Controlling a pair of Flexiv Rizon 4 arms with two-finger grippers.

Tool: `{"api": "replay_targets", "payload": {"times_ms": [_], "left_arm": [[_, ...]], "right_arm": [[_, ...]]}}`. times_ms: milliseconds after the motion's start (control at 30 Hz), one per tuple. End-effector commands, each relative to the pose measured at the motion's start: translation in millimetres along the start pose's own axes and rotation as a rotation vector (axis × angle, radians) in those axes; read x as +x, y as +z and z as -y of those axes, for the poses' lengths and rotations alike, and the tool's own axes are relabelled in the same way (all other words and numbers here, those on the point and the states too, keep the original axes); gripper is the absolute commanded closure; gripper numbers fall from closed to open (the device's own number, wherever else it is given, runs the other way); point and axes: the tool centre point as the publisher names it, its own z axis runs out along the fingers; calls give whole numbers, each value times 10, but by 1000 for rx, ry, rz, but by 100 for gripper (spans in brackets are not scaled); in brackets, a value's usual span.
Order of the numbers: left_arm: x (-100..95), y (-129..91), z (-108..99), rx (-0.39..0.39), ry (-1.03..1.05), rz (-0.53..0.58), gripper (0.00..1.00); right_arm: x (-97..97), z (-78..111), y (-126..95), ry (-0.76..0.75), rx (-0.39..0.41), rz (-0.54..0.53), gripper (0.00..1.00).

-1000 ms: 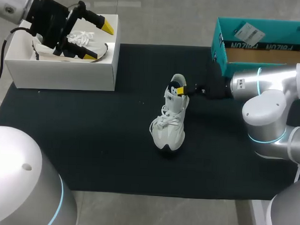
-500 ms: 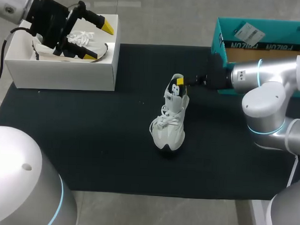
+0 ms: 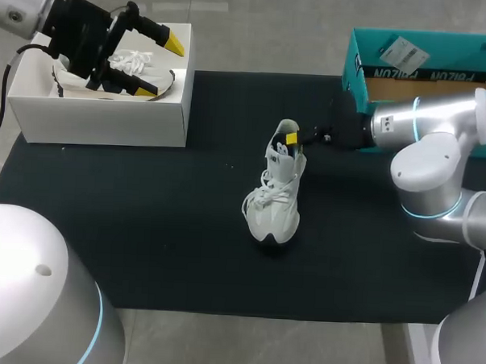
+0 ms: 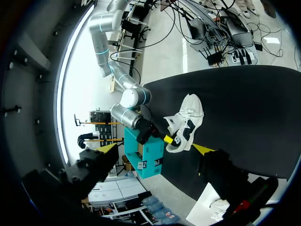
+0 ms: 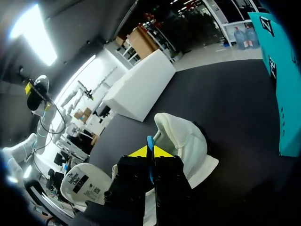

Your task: Take the shoe out of the shoebox, open the shoe tongue, remove and reinsert the insole, then place the shoe into the shoebox

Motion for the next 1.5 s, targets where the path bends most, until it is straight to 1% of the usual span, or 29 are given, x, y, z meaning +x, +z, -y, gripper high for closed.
{"api": "replay_targets", "payload": {"times_ms": [33,267,300,333,367,400,733,967,1167,1300,1333,1400,1433,1500], "left_arm": [[-5,-2,-5,1,0,-5,0],[-5,-2,-5,1,0,-5,0],[-5,-2,-5,1,0,-5,0],[-5,-2,-5,1,0,-5,0],[-5,-2,-5,1,0,-5,0],[-5,-2,-5,1,0,-5,0],[-5,-2,-5,1,0,-5,0],[-5,-2,-5,1,0,-5,0],[-5,-2,-5,1,0,-5,0],[-5,-2,-5,1,0,-5,0],[-5,-2,-5,1,0,-5,0],[-5,-2,-5,1,0,-5,0],[-5,-2,-5,1,0,-5,0],[-5,-2,-5,1,0,-5,0]], "right_arm": [[52,73,16,3,15,7,100],[70,87,9,3,21,7,100],[74,79,1,2,17,8,94],[76,70,-8,2,13,11,59],[78,60,-18,2,11,14,5],[79,49,-27,0,7,18,0],[139,-51,-76,-32,9,33,0],[144,-133,-187,-45,-1,63,0],[230,-211,-263,-57,-6,75,0],[349,-262,-257,-81,11,68,0],[379,-269,-255,-84,23,70,22],[446,-281,-264,-83,47,92,93],[480,-285,-274,-73,61,107,100],[519,-304,-311,-37,58,151,100]]}}
